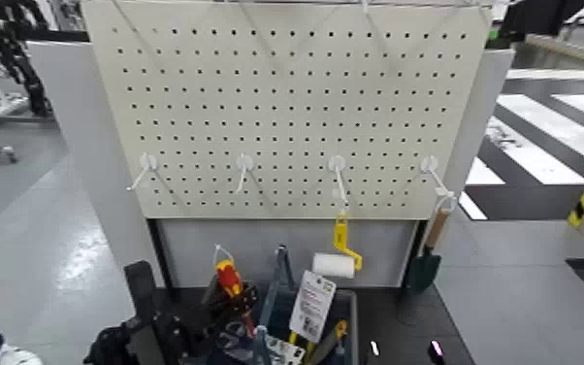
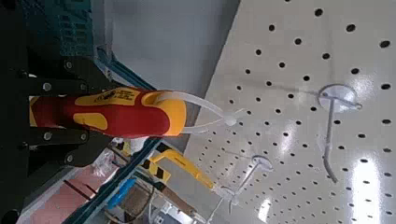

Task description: Put the red screwdriver into the crate.

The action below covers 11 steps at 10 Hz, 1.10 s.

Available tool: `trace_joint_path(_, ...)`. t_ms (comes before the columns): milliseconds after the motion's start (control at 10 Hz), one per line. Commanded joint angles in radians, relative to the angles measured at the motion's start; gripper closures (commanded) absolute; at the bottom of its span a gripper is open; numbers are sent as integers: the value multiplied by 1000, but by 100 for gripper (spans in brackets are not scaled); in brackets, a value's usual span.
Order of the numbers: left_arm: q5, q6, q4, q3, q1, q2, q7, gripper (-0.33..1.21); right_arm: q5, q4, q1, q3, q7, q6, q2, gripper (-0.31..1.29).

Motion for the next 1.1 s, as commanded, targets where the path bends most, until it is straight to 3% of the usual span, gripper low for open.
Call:
trace_joint_path(100,35,6,37,-27,-8,-2,2,111,0,1,0,1,1,0,2,20)
trace_joint_path(500,46,32,63,-42,-19,-1,5,111,0,1,0,0,1,-3,0,20)
trace_joint_path(600,47,32,65,-45,-22,1,8,102,-2,1,0,0,3,-5,0,20)
trace_joint_path(800,56,32,63,-50,-22,1,19,34,-3,2,-2,0,5,-6,0,20)
trace_joint_path(900,62,14,65,-48,-20,1,22,14,-8,5,-2,0,6,-8,0,20)
trace_joint_path(1100,70,-6,63,-44,-17,1,28,13,-9,7,-3,1,6,-8,-3,20)
